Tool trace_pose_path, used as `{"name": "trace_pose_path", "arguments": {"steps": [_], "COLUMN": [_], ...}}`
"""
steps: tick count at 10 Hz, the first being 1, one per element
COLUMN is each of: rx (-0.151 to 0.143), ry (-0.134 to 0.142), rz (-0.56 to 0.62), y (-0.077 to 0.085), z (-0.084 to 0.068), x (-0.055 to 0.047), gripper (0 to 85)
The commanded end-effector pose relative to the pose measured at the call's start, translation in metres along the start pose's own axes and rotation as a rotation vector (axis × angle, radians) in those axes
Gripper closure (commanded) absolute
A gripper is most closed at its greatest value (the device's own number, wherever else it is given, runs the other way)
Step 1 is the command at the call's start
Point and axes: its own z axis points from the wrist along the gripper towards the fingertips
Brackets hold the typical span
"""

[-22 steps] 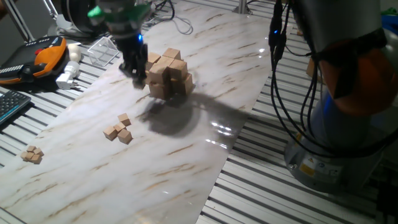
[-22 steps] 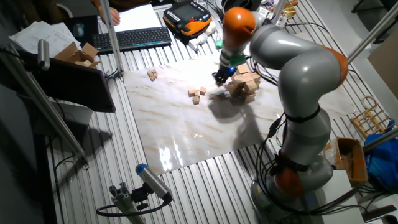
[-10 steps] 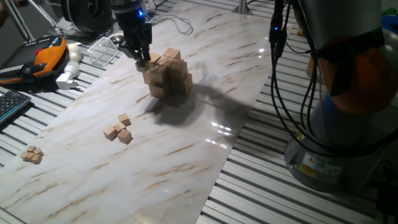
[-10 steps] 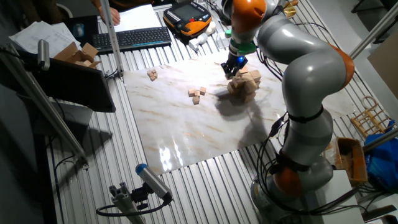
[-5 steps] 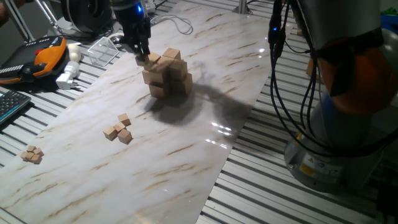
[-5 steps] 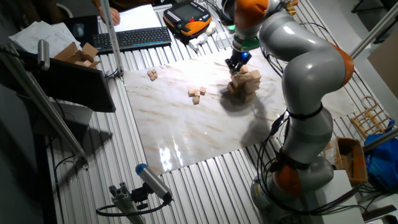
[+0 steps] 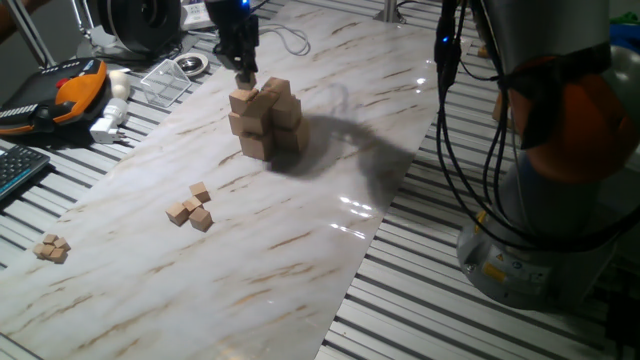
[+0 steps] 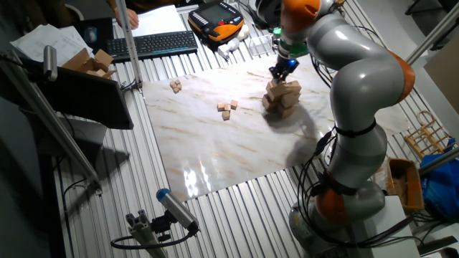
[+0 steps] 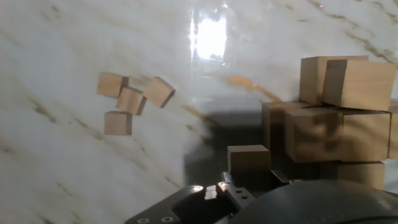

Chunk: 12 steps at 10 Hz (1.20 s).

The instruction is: Stack the blocks into a cross shape

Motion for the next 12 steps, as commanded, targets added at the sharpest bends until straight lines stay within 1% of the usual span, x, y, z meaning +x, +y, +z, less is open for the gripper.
{"name": "trace_pose_path", "arguments": {"steps": [1,2,3,4,5,6,7,8,9,10,11,12], "rx": [0.012,0.014,0.001,-0.011,-0.023,-0.022,-0.026,-0.022,-0.024,-0.037,-0.039,-0.032], "ry": [0.001,-0.001,-0.002,-0.004,-0.005,-0.014,-0.024,-0.028,-0.030,-0.031,-0.034,-0.044], "rz": [0.001,0.003,-0.006,-0.016,-0.017,-0.017,-0.014,-0.017,-0.020,-0.024,-0.018,-0.008], "y": [-0.046,-0.049,-0.056,-0.059,-0.057,-0.053,-0.048,-0.043,-0.043,-0.044,-0.039,-0.034], "z": [0.003,0.008,0.014,0.021,0.025,0.030,0.035,0.038,0.042,0.045,0.048,0.053], "x": [0.002,0.000,-0.003,-0.007,-0.010,-0.011,-0.010,-0.009,-0.008,-0.007,-0.007,-0.005], "gripper": [85.0,85.0,85.0,85.0,85.0,85.0,85.0,85.0,85.0,85.0,85.0,85.0]}}
